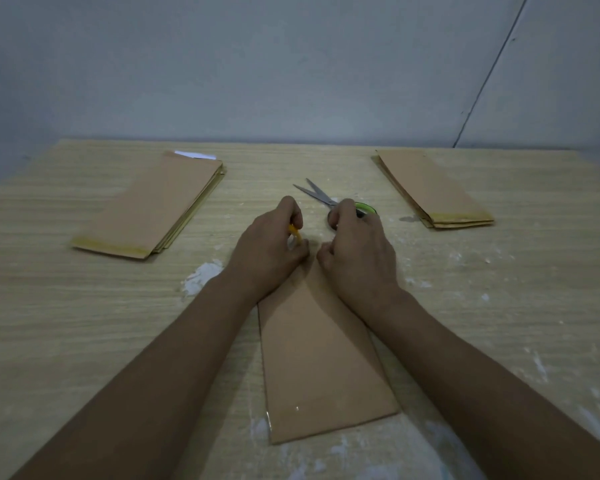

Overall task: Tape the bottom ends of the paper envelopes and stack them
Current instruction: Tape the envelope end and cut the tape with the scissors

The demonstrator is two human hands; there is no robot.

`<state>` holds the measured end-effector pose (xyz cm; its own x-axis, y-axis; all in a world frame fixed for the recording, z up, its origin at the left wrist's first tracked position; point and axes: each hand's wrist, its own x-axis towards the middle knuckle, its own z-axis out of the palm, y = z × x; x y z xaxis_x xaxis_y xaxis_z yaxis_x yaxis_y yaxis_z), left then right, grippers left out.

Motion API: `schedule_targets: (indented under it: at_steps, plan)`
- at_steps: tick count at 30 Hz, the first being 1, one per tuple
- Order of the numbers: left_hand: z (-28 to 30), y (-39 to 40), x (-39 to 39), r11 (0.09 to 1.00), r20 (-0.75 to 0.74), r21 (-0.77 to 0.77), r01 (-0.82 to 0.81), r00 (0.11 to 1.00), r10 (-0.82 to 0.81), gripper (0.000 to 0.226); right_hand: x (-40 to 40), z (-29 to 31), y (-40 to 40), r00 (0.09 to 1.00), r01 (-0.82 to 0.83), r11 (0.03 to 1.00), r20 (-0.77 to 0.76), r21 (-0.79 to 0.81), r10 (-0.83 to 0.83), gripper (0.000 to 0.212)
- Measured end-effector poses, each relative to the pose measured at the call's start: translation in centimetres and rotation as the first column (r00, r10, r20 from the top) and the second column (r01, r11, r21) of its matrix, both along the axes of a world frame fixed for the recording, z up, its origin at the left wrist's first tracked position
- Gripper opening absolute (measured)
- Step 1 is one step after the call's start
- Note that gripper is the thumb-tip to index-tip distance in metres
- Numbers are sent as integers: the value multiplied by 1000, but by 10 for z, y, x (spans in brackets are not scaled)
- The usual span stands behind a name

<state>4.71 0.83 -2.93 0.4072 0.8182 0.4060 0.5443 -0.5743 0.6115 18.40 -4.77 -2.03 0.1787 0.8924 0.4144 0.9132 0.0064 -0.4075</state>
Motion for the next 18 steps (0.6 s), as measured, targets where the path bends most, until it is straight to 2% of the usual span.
schedule_targets:
  at_steps: [3, 5, 9, 13, 15, 18]
  plan:
    - [0, -1, -1, 1000, -6, 14, 3, 1000, -3, 28, 7, -4, 2, 977, 117, 993, -180, 6, -114, 38]
    - [0, -1, -2, 1000, -1, 18, 6, 1000, -6, 27, 14, -7, 3, 943, 174, 984, -291, 22, -160, 36]
    - [0, -2, -2, 1000, 5, 15, 7, 1000, -7, 27, 18, -8, 1, 901, 162, 980, -422, 115, -100, 30]
    - [0, -2, -2, 1000, 4, 12, 5, 1000, -5, 27, 7, -5, -8, 942, -7, 985, -328, 173, 64, 29]
    - [0, -2, -3, 1000, 16, 9, 12, 1000, -12, 26, -4, -8, -16, 965, -113, 990, -229, 83, 129, 30]
    - [-1, 1, -6, 1000, 73, -5, -7, 997, 7, 25, -17, -19, -23, 985, -173, 984, 16, -37, 174, 38]
